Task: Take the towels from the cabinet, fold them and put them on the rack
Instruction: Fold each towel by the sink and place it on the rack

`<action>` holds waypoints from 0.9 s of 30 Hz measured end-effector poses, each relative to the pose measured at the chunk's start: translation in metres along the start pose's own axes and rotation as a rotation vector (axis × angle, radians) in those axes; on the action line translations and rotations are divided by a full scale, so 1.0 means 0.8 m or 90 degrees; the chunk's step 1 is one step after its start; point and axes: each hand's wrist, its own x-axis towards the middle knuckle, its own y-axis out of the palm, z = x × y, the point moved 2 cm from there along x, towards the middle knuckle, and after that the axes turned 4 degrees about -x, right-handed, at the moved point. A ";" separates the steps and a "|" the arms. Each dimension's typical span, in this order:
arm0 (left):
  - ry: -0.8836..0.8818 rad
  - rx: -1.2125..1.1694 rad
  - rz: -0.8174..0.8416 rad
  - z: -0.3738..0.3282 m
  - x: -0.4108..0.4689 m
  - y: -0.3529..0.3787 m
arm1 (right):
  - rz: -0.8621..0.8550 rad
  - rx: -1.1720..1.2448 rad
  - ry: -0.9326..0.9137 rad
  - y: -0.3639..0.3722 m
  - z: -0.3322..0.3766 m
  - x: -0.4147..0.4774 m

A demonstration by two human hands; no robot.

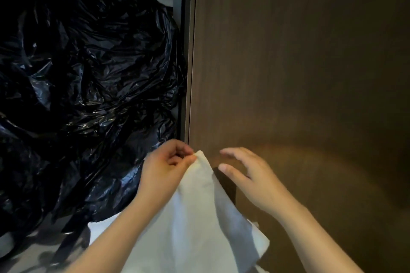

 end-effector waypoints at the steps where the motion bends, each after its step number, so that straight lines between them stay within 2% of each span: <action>1: -0.006 -0.009 0.013 0.002 -0.010 0.004 | 0.003 0.044 0.004 0.010 0.002 -0.008; 5: -0.006 -0.046 0.048 -0.002 -0.040 0.015 | -0.012 0.214 0.025 0.037 0.003 -0.034; 8: -0.018 -0.054 0.053 -0.005 -0.055 0.016 | -0.014 0.281 0.051 0.047 0.002 -0.051; 15: -0.045 -0.089 0.077 -0.008 -0.082 0.019 | -0.031 0.311 0.071 0.053 0.005 -0.073; 21: -0.145 -0.085 0.098 0.008 -0.115 0.011 | -0.062 0.376 0.164 0.072 -0.005 -0.096; 24: -0.169 -0.110 0.101 0.011 -0.130 0.013 | -0.011 0.402 0.138 0.074 0.004 -0.102; 27: -0.166 -0.112 0.107 0.008 -0.141 0.015 | -0.026 0.387 0.115 0.074 0.011 -0.105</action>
